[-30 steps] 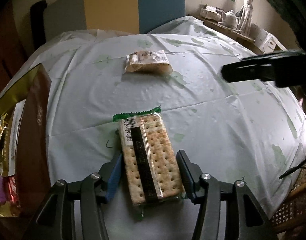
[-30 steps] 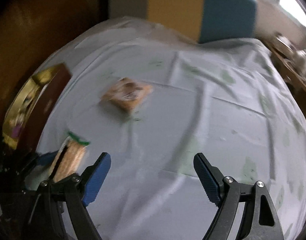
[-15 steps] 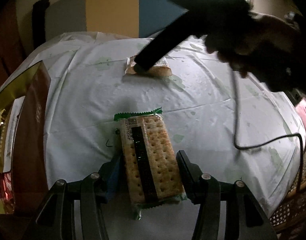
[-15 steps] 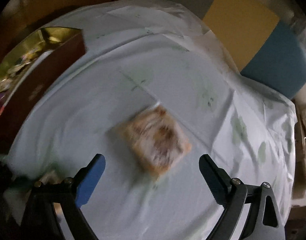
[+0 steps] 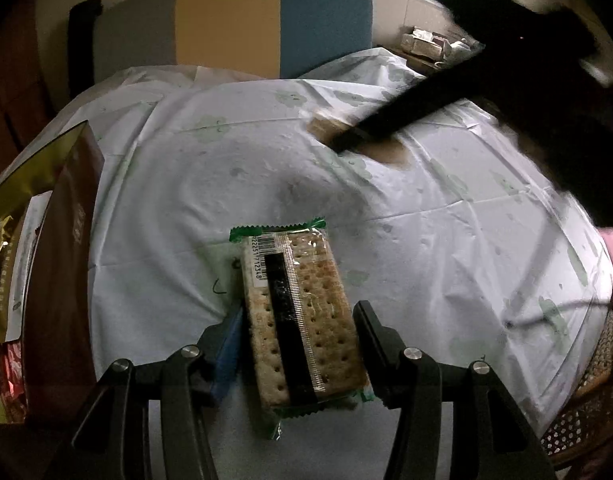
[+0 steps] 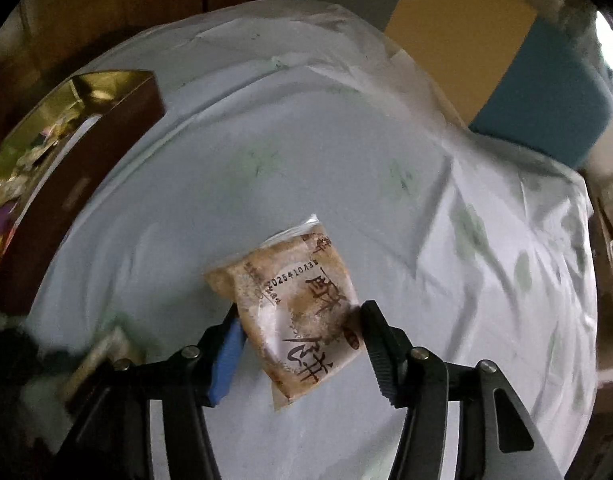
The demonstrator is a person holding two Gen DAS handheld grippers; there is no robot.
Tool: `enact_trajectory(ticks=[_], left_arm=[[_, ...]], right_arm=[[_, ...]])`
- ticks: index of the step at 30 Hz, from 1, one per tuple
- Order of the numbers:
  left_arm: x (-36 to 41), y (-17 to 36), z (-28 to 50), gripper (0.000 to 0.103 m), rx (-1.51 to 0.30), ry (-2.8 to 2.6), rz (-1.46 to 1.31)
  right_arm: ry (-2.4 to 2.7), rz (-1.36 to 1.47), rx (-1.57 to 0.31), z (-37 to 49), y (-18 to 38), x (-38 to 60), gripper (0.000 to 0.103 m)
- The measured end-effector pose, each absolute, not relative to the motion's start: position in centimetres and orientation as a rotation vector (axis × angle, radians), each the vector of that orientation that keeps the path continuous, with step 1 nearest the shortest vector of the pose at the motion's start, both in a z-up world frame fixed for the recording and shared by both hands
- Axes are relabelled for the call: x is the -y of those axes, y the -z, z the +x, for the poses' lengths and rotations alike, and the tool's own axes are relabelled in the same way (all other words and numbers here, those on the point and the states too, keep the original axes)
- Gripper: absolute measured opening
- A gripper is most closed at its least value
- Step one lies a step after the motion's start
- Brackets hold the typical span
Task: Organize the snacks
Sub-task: 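Grasp the cracker pack with the left gripper while the right gripper grasps the pastry bag, then lower the cracker pack into the gold tray and open the left gripper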
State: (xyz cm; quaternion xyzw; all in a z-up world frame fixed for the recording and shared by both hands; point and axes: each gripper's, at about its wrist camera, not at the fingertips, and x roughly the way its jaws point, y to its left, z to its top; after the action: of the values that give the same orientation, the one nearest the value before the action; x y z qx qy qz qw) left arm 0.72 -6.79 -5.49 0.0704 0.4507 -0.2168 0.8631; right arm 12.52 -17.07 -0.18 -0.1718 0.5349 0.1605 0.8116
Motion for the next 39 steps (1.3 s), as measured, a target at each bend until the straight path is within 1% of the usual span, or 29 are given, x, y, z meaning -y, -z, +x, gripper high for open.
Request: enact_trajectory(ticks=[8,11,12,13,15,23,24,25,28,36,39], left_arm=[[7.0,5.5,0.7,0.055,-0.942,0.441,0.162],[7.2,5.5,0.6,0.055,-0.942,0.437,0.168],[7.2,5.5,0.7,0.055,-0.942,0.436,0.169],[7.2,5.5,0.7,0.055,-0.943,0.435,0.169],[7.1,5.6,0.8,0.055,-0.943,0.435,0.168],[7.5,5.6,0.7,0.055,-0.940,0.419,0.181],[7.5,5.6,0.7,0.055,-0.939,0.418,0.180],[7.5,5.6,0.7,0.055,-0.937,0.417,0.181],[7.6,5.7,0.6,0.055,-0.933,0.415,0.186],[7.7,5.6,0.7,0.055,-0.939,0.416,0.196],[7.7,5.6,0.7,0.055,-0.938,0.417,0.197]], right_arm=[[-0.335,-0.282,-1.237,5.7,1.8,20.5,0.058],[-0.355,-0.269,-1.224,4.5,1.8,20.8,0.062],[-0.368,-0.256,-1.224,4.5,1.7,20.7,0.068],[-0.379,-0.246,-1.217,4.4,1.6,20.7,0.078],[-0.379,-0.244,-1.185,4.5,1.5,20.8,0.085],[-0.368,-0.248,-1.187,5.8,3.0,21.3,0.084],[-0.374,-0.268,-1.189,5.8,3.2,21.0,0.068],[-0.376,-0.294,-1.196,5.7,3.4,20.5,0.060],[-0.353,-0.393,-1.172,5.4,3.9,19.5,0.060],[-0.359,-0.284,-1.227,6.9,4.9,20.8,0.061],[-0.362,-0.283,-1.221,7.5,5.1,20.9,0.061]])
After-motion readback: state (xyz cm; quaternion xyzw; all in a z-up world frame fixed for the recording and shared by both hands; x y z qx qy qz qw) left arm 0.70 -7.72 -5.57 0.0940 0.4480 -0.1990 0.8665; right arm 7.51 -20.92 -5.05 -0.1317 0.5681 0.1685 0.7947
